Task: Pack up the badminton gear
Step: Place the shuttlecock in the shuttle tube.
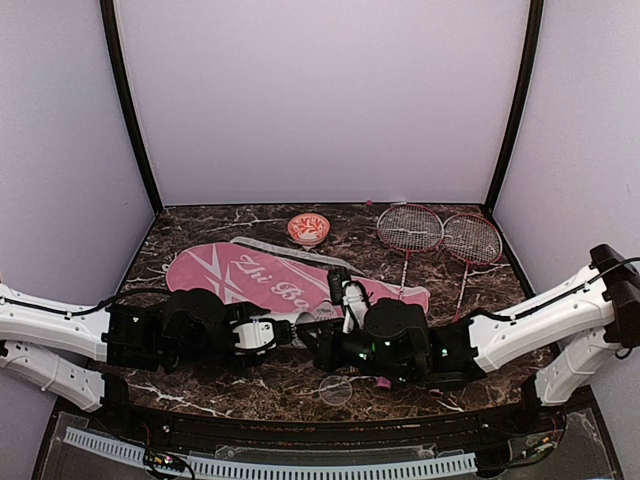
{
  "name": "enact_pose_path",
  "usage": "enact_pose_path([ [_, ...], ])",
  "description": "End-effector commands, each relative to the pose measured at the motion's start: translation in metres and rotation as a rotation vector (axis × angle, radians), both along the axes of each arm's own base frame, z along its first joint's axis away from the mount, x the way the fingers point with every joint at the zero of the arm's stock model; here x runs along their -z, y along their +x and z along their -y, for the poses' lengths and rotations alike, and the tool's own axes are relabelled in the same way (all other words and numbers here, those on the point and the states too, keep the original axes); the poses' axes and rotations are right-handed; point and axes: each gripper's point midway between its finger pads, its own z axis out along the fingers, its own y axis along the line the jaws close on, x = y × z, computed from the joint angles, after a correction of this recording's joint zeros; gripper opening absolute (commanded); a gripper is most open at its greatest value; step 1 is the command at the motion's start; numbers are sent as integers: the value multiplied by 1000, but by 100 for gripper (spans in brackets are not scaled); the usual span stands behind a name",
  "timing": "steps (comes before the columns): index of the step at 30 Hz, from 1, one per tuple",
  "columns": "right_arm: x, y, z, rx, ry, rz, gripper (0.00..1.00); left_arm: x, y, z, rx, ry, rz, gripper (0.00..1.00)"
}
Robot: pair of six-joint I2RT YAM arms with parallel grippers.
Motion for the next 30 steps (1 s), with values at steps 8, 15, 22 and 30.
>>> enact_pose_path([
  [8, 8, -9, -21, -95, -51, -32, 0, -15, 1, 9, 1, -67, -7, 62],
  [15, 4, -9, -27, -129, -39, -42, 0, -13, 0, 9, 7, -64, -11, 62],
  [22, 18, -8, -31, -142, -66, -67, 0, -13, -1, 10, 12, -64, -15, 63],
  [30, 17, -1, -24, -118, -78, -78, 2, -13, -1, 9, 10, -64, -14, 63],
])
